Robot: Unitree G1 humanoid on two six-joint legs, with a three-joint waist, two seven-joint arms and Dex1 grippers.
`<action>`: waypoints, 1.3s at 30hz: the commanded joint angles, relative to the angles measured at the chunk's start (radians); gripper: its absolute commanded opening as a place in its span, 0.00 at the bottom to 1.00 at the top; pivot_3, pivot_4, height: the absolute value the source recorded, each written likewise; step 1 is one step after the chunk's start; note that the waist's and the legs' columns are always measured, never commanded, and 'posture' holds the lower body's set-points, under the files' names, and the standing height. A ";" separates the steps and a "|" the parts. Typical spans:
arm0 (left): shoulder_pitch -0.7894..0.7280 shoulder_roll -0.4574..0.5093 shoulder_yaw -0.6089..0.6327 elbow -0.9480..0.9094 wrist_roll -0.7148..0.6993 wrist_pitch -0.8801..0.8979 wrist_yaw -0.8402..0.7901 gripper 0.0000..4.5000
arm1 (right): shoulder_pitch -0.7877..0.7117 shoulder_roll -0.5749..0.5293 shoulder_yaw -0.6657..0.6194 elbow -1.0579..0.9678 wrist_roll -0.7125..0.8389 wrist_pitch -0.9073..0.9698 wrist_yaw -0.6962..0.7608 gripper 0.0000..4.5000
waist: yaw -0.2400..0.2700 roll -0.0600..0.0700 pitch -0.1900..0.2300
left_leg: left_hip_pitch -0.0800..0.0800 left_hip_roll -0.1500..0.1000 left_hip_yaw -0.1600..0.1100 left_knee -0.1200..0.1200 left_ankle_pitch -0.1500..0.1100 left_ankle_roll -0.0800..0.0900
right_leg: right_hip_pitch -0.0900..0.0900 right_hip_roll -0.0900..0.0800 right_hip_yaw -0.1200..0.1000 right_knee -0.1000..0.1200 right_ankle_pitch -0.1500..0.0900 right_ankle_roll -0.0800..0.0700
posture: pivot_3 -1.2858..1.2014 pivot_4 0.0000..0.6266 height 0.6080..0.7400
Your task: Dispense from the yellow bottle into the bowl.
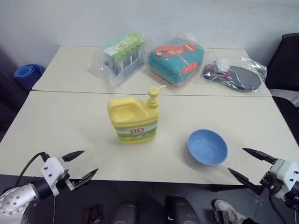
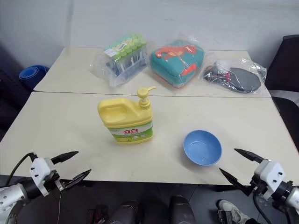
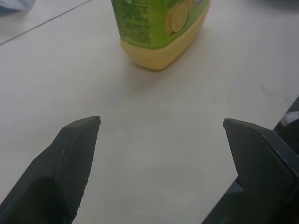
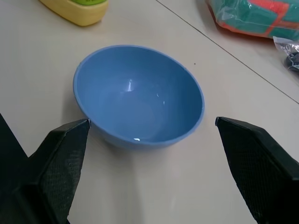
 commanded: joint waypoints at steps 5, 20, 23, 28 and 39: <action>-0.054 0.099 -0.061 -0.189 -0.228 0.234 -0.149 1.00 | 0.042 0.046 0.027 -0.150 0.075 0.053 0.012 1.00 | -0.001 0.001 0.000 | 0.000 0.000 0.000 0.000 0.000 -0.001 | 0.000 0.000 0.000 0.000 0.000 0.000 | 0.52 0.24 1.00; -0.229 0.185 -0.215 -0.328 -0.255 0.390 -0.258 1.00 | -0.120 0.203 0.404 -0.193 -0.350 0.204 -0.322 1.00 | -0.002 0.003 -0.002 | -0.001 0.000 -0.001 0.001 0.001 -0.003 | -0.001 0.001 -0.001 0.002 0.000 0.000 | 0.52 0.24 1.00; -0.225 0.182 -0.202 -0.338 -0.260 0.399 -0.248 1.00 | -0.154 0.221 0.425 -0.149 -0.371 0.205 -0.348 1.00 | -0.001 0.003 -0.002 | -0.001 0.000 -0.001 0.001 0.001 -0.003 | -0.001 0.001 -0.001 0.002 0.000 0.000 | 0.52 0.24 1.00; -0.220 0.172 -0.185 -0.366 -0.288 0.430 -0.223 1.00 | -0.198 0.216 0.458 -0.104 -0.383 0.201 -0.345 0.72 | -0.002 0.003 -0.002 | -0.001 0.000 -0.001 0.002 0.001 -0.003 | -0.001 0.001 -0.001 0.003 0.000 0.000 | 0.52 0.24 1.00; -0.252 0.156 -0.147 -0.378 -0.315 0.459 -0.180 1.00 | -0.317 0.189 0.458 -0.060 -0.401 0.226 -0.350 0.72 | -0.003 0.002 -0.002 | -0.001 0.000 -0.001 0.002 0.001 -0.003 | -0.001 0.001 -0.001 0.004 0.000 0.000 | 0.52 0.24 1.00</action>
